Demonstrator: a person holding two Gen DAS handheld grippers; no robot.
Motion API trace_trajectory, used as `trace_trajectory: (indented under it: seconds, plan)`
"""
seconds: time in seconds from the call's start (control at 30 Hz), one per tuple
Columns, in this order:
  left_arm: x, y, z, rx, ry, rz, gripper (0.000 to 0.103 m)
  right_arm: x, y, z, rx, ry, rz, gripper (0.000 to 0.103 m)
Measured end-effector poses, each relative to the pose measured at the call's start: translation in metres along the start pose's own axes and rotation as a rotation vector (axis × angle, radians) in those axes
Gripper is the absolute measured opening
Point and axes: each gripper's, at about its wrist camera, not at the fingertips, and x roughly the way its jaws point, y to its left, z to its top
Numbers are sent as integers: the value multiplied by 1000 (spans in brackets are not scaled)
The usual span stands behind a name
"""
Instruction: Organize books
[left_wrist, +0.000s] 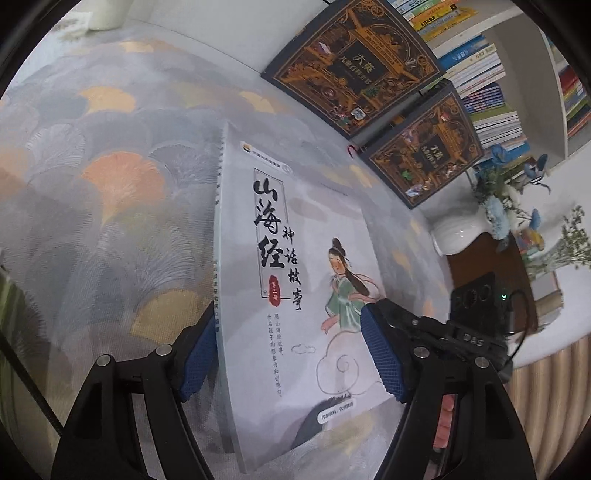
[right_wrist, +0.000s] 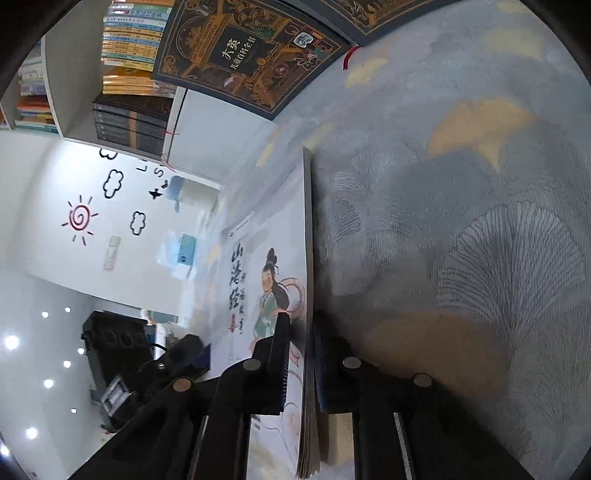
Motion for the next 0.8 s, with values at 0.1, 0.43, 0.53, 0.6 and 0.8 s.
trace_trajectory:
  seconds: [0.1,0.43,0.53,0.6,0.8]
  plan:
    - [-3,-4,-1,22,2,57,70,2,12,-4,-49,11,-41,12]
    - [-2,-9,-11,71,-89,214,59,5,14,-11,-95,-8,-41,12]
    - [1,-19,-15,148,-104,327,51,6,18,-14,-104,-31,-59,13]
    - [6,-25,-17,209,-99,397,51,6,24,-15,-112,-27,-77,13]
    - [-15,-8,-13,89,-86,224,51,-6,52,-22,-168,-40,-48,13]
